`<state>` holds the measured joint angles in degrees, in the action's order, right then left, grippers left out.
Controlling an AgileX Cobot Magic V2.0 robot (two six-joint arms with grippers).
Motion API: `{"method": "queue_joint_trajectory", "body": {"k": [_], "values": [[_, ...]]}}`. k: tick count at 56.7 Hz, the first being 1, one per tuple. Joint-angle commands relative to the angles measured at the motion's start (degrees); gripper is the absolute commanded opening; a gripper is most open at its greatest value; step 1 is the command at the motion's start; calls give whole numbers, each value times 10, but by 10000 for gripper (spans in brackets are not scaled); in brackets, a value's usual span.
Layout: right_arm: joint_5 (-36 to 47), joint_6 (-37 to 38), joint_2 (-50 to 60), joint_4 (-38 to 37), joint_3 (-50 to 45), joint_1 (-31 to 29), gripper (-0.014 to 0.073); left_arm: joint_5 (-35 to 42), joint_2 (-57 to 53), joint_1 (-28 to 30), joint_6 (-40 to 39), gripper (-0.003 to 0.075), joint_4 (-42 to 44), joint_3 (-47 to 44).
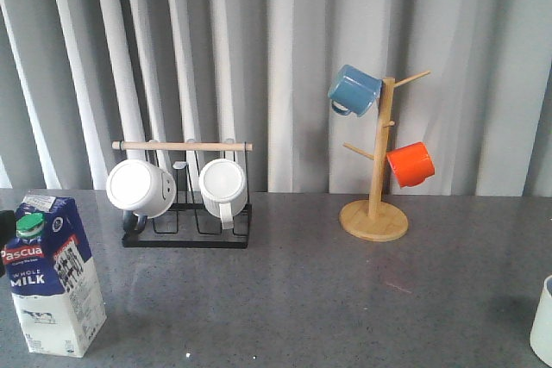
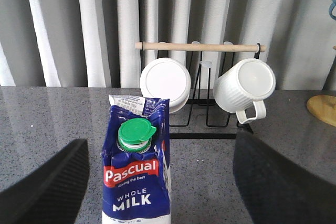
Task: Place milk next to cup
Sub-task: 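Lower the right gripper down to the white mug's handle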
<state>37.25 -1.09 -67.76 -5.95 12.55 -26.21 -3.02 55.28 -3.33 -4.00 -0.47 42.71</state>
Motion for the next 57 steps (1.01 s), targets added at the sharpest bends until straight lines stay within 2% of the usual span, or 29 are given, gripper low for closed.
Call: {"method": "queue_joint_trajectory", "body": {"k": [1,19,30,47,57], "values": [[66,-1,-18,-7,14,-9,591,44,-6,-2,-5,533,-4,21],[91,-10,-82,-6,31,-11,591,44,-6,-2,-5,533,-4,21],[91,11,-90,-22,35,-56,591,44,-6,-2,-5,533,-4,21],[70,34,-109,-99,72,-68,591,44,-6,-2,-5,533,-4,21],[84,47,-129,-107,77,-86,591,44,-6,-2,-5,533,-4,21]]}}
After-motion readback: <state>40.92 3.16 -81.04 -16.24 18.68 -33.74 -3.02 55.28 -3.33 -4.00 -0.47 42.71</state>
